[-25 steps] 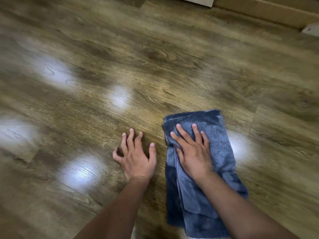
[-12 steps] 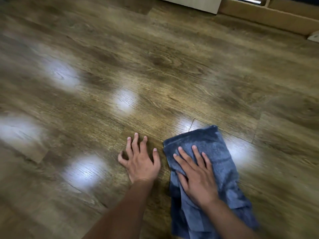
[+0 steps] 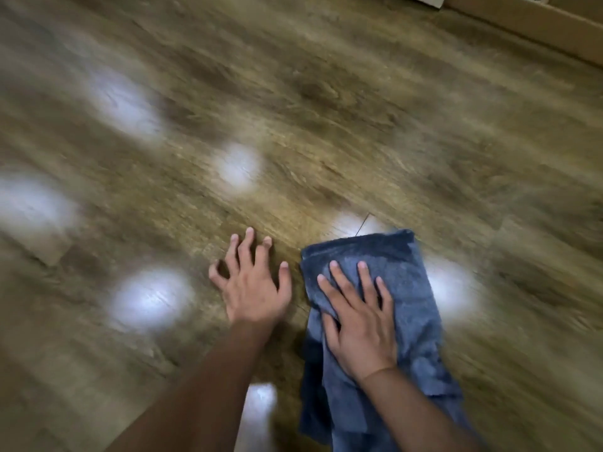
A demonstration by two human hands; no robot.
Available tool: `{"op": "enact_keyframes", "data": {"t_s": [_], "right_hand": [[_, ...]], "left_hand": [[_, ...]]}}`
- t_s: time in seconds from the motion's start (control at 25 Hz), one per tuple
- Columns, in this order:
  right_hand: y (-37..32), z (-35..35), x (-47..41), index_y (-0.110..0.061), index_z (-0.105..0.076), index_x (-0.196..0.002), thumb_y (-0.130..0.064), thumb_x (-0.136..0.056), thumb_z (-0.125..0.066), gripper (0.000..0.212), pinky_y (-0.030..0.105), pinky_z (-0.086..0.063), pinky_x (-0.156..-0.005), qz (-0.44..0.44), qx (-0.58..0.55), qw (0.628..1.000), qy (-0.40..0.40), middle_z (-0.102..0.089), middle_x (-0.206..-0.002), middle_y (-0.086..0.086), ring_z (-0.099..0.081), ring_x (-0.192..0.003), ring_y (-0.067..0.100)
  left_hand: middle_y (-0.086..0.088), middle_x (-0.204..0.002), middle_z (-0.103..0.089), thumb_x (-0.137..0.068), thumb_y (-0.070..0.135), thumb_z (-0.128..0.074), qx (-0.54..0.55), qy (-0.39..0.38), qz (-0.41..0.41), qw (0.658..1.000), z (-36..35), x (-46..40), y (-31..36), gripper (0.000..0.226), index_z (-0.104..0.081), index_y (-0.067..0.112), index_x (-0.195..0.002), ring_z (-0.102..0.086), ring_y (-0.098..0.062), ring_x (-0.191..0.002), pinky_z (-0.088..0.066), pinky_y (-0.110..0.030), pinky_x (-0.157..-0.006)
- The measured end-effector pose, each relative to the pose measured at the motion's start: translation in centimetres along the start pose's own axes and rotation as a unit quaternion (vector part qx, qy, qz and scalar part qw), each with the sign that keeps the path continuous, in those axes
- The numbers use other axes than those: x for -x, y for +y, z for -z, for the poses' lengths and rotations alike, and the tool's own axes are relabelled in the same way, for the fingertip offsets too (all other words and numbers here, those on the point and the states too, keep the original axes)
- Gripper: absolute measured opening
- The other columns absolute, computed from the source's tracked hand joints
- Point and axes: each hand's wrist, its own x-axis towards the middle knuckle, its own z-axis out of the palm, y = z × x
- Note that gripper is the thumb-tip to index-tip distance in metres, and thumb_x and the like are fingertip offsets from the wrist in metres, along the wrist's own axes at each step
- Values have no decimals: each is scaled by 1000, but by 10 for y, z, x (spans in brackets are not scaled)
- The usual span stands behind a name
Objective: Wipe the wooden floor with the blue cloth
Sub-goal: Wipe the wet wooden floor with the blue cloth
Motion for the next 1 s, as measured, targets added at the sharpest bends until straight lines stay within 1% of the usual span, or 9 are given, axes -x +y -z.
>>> {"op": "enact_keyframes", "data": {"t_s": [0.12, 0.24, 0.32, 0.4, 0.52, 0.6, 0.76, 0.88, 1.0], "right_hand": [[-1, -4, 0, -36, -48, -145, -42, -90, -49, 55, 51, -20, -118, -5, -12, 1000, -1, -33, -159, -14, -21, -151, 28], [-2, -8, 3, -40, -42, -147, -42, -95, -44, 53, 47, -13, -119, -21, -1, 1000, -5, -28, -161, -17, -14, -152, 24], [-2, -6, 2, -41, -39, -149, -41, -98, -43, 51, 44, -9, -120, -29, -12, 1000, -3, -25, -161, -18, -11, -153, 23], [-10, -4, 15, -38, -43, -148, -38, -99, -46, 49, 44, -7, -121, -11, -43, 999, -6, -28, -161, -16, -12, -152, 24], [-51, -18, 80, -32, -52, -143, -33, -95, -56, 49, 47, -11, -120, 52, -59, 997, 4, -37, -157, -12, -20, -151, 29], [-93, -28, 140, -33, -54, -141, -32, -90, -61, 51, 48, -14, -120, 103, -43, 994, -2, -40, -155, -12, -24, -149, 30], [-190, -56, 263, -36, -57, -136, -38, -83, -64, 53, 50, -17, -117, 234, -25, 969, -77, -43, -153, -14, -30, -147, 30], [-246, -72, 344, -42, -57, -133, -46, -84, -59, 49, 50, -21, -114, 380, 13, 910, -163, -43, -152, -17, -31, -146, 30], [-246, -77, 341, -45, -58, -132, -42, -85, -45, 48, 47, -25, -112, 435, 36, 889, -138, -44, -151, -18, -38, -144, 26]], "left_hand": [[4, -162, -31, -89, 56, -48, 20, -45, 22, 999, 8, -3, -1, 52, -53, 31, -134, -17, -20, -152, -15, -58, -113], [12, -166, -21, -96, 53, -53, 200, -146, 53, 967, 36, -6, -20, 46, -48, 42, -140, -8, -6, -153, -1, -46, -118], [15, -169, -8, -97, 56, -50, 188, -175, 54, 965, 54, 32, -53, 52, -37, 51, -147, 3, -5, -154, 5, -56, -117], [17, -166, 19, -90, 71, -48, 101, -203, 102, 968, 63, 107, -108, 73, -12, 59, -152, 24, -12, -152, 13, -71, -110], [13, -159, 40, -56, 103, -43, 86, -229, 295, 924, 68, 219, -199, 115, 14, 62, -148, 35, -22, -148, 15, -79, -102], [10, -157, 43, -35, 112, -36, 106, -217, 361, 901, 70, 261, -243, 132, 23, 64, -142, 39, -18, -145, 15, -81, -103], [8, -155, 46, -33, 113, -29, 145, -233, 335, 901, 64, 269, -267, 130, 28, 65, -139, 45, -12, -139, 17, -77, -106], [6, -155, 46, -38, 108, -25, 171, -236, 329, 898, 62, 266, -273, 125, 23, 62, -144, 43, -18, -142, 11, -71, -112], [7, -160, 39, -48, 103, -17, 194, -236, 329, 894, 62, 265, -274, 109, 18, 64, -144, 38, -19, -146, 12, -69, -113]]}}
